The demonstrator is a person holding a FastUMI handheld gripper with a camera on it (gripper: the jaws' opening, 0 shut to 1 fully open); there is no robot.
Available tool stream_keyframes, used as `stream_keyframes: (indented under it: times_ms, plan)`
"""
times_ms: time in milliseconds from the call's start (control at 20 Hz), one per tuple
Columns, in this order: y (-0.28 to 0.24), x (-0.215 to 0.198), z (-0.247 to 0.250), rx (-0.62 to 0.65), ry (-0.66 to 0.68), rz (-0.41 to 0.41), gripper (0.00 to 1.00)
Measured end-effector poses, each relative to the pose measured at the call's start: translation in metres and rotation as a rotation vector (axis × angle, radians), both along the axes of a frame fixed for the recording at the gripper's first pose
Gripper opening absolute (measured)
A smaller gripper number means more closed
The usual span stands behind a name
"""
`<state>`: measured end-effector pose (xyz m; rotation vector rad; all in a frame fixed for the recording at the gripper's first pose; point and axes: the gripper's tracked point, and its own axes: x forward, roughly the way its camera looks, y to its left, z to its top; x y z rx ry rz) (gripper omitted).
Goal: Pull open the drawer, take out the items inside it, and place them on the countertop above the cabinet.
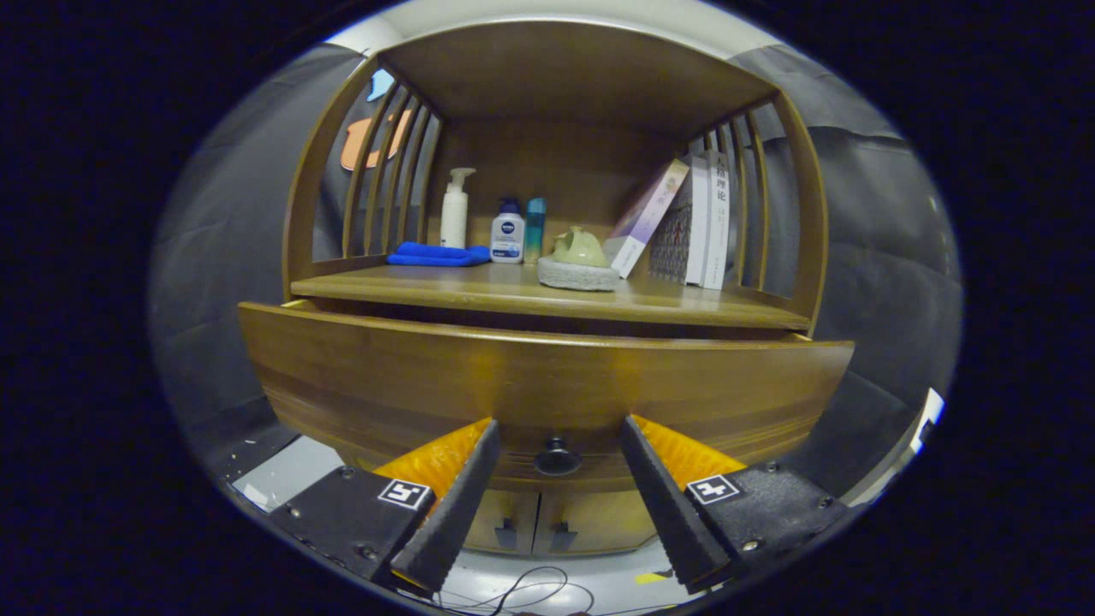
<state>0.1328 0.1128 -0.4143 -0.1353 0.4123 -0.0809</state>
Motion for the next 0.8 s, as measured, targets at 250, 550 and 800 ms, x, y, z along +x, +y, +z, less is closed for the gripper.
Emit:
stream_keyframes:
  times_ms: [250, 550, 800]
  plan:
    - [-0.002, 0.035, -0.005, 0.005, 0.029, -0.001, 0.94]
    - [-0.003, 0.045, -0.008, -0.024, 0.061, -0.002, 0.95]
    - [-0.016, 0.028, 0.046, -0.015, 0.028, 0.053, 0.98]
